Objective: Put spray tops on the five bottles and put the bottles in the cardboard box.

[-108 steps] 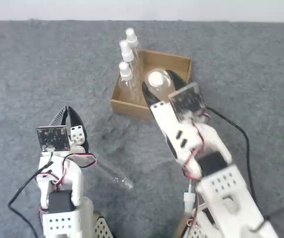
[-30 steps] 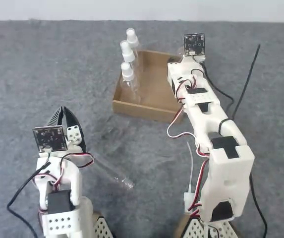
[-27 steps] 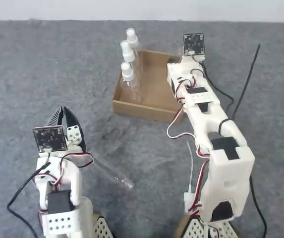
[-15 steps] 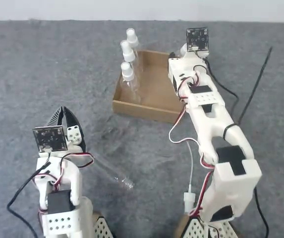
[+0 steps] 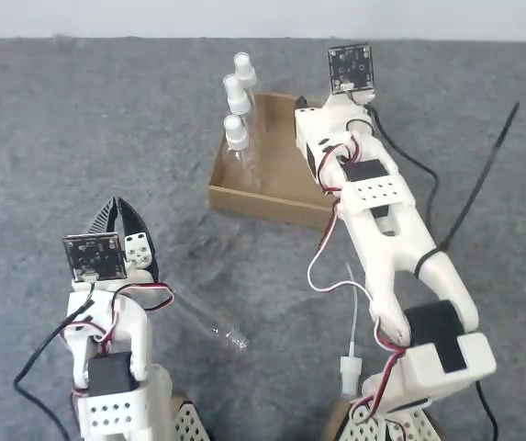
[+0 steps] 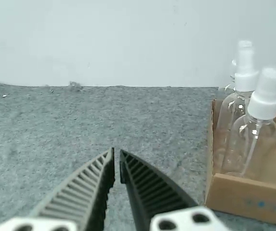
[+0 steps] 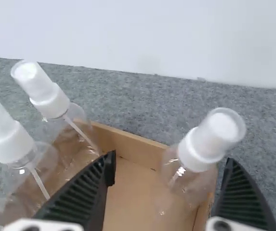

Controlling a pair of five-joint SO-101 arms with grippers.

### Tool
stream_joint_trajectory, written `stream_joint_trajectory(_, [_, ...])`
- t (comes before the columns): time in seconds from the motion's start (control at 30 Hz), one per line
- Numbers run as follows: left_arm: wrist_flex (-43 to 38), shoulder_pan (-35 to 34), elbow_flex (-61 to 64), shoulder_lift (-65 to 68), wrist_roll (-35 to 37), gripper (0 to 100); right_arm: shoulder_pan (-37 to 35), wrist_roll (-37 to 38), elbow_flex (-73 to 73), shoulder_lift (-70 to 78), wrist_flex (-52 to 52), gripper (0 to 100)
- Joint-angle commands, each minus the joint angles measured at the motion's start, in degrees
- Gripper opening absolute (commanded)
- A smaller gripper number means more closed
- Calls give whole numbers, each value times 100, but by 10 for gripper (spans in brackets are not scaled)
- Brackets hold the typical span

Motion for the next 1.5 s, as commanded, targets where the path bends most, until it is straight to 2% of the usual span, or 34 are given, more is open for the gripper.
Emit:
stream_joint_trajectory(0.0, [-211,9,13,-26,-62,16,-48,-26,-35,-523,57,283])
stream_joint_trajectory(0.53, [-211,-44,-4,-26,-62,16,-57,0,-18,-2044,1956,282])
stream_joint_trajectory(0.9, [-536,-659,-4,-26,299,16,-119,0,-18,-3064,3222,282])
stream_joint_trajectory(1.47, [-536,-659,-13,-26,308,16,-1815,9,-18,-4602,5262,281])
